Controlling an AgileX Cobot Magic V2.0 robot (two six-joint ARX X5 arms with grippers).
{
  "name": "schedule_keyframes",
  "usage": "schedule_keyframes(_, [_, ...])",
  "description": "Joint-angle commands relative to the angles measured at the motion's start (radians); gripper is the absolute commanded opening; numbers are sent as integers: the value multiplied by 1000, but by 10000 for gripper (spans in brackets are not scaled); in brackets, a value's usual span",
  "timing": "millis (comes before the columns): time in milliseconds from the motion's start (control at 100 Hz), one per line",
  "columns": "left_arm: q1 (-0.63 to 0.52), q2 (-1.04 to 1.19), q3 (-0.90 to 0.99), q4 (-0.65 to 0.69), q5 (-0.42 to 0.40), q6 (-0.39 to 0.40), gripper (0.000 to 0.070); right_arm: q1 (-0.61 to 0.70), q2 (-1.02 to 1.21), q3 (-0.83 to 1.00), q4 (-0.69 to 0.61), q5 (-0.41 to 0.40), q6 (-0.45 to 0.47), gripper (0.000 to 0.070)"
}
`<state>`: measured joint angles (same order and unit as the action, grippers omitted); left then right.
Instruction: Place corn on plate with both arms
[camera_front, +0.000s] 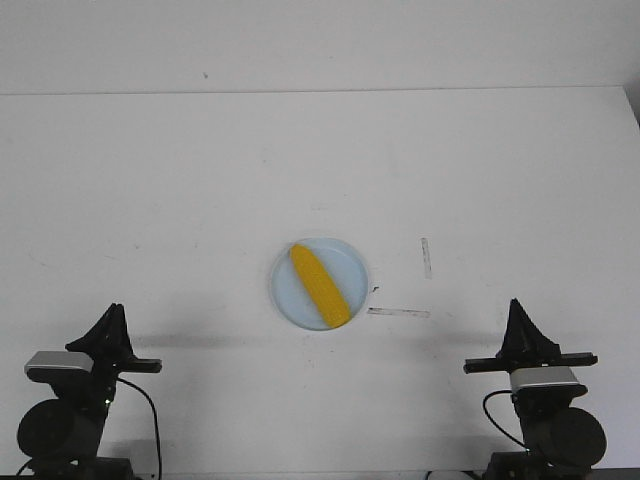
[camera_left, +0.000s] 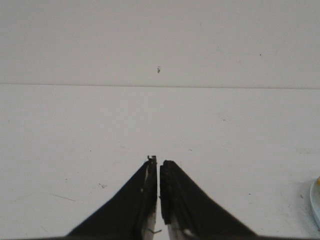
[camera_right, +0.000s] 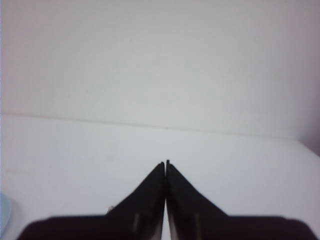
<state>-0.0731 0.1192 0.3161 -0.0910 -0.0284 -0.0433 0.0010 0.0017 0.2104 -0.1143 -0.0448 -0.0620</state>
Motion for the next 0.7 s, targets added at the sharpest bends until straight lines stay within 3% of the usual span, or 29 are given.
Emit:
schedule_keyframes(0, [-1,2,17,11,-3,6,2,4,0,-7,18,0,13,4])
schedule_keyframes(330, [-1,2,17,11,-3,6,2,19,0,-89,83,-7,13,4])
schedule_keyframes(600, [-1,2,17,11,-3,6,2,20,0,-196,240,-8,16,4])
schedule_keyframes(690, [-1,2,17,11,-3,6,2,20,0,-198,224,-7,48,4])
